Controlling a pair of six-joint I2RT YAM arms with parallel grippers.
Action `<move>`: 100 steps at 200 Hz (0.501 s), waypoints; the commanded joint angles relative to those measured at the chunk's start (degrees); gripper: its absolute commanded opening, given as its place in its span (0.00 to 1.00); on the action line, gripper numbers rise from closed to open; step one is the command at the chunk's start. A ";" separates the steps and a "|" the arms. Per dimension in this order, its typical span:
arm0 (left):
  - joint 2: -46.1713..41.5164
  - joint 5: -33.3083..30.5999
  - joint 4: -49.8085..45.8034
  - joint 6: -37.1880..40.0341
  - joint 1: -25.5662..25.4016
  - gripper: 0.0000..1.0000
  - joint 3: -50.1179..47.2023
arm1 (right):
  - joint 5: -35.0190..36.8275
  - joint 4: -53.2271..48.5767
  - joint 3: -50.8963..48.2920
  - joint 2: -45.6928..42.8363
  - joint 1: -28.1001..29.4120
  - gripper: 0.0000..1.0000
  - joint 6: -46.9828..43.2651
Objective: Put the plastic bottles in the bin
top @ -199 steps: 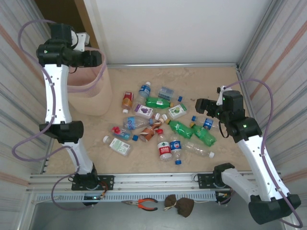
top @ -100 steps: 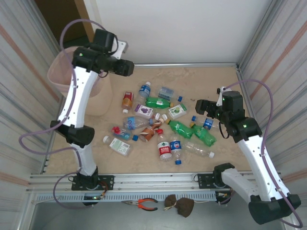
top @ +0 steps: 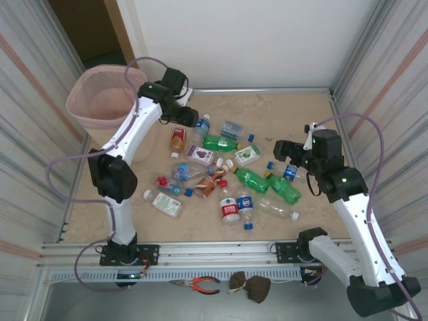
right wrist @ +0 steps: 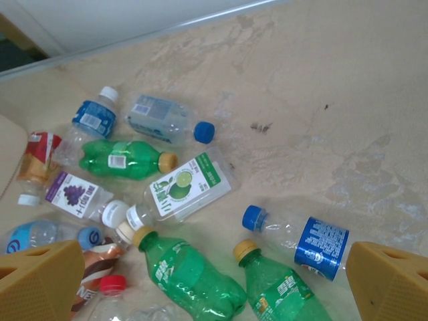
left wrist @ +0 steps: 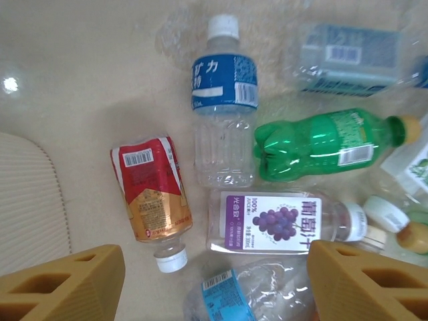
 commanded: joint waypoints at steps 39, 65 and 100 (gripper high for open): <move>5.40 -0.34 5.88 -1.38 2.55 0.70 -4.60 | -0.62 -0.68 -1.47 -0.83 0.40 0.99 1.27; 5.97 -0.02 8.52 -2.07 3.73 0.70 -7.43 | -0.44 -1.06 -1.53 -1.21 0.40 0.99 1.44; 6.85 1.06 11.30 -2.89 5.21 0.69 -9.45 | -0.48 -1.23 -1.75 -1.67 0.35 0.99 1.58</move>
